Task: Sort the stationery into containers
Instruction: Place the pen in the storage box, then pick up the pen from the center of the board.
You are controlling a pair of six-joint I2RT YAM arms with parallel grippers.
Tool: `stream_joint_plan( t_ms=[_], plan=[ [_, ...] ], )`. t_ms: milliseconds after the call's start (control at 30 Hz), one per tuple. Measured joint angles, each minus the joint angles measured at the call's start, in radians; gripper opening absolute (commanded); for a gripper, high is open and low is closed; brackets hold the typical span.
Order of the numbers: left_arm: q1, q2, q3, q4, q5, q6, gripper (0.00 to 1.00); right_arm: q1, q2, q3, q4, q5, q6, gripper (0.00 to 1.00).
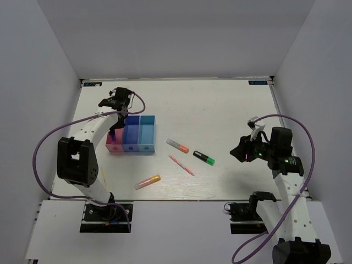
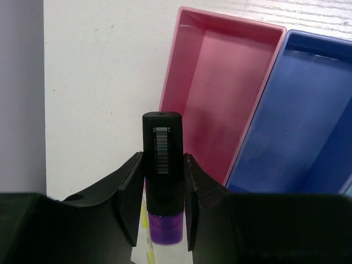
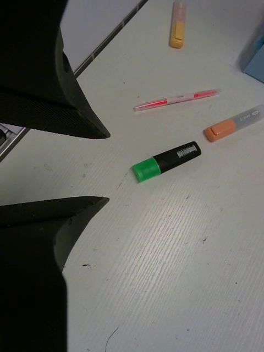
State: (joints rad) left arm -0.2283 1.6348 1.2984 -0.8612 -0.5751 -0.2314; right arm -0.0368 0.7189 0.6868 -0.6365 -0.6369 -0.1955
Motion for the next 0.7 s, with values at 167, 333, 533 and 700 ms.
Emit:
stream_joint_plan(
  t_ms=[167, 333, 533, 700],
  plan=[
    [0.000, 0.043, 0.000, 0.030, 0.006, 0.015, 0.26, 0.000, 0.003, -0.010, 0.002, -0.001, 0.000, 0.51],
    [0.000, 0.046, -0.002, 0.053, 0.015, 0.014, 0.51, 0.000, 0.013, -0.013, 0.002, -0.001, 0.000, 0.56],
    [0.000, 0.046, -0.015, 0.060, 0.016, 0.008, 0.66, 0.000, 0.015, -0.014, 0.003, -0.001, 0.000, 0.61],
    [-0.002, 0.038, -0.015, 0.049, 0.019, -0.009, 0.33, 0.000, 0.015, -0.014, 0.003, -0.001, -0.002, 0.50]
  ],
)
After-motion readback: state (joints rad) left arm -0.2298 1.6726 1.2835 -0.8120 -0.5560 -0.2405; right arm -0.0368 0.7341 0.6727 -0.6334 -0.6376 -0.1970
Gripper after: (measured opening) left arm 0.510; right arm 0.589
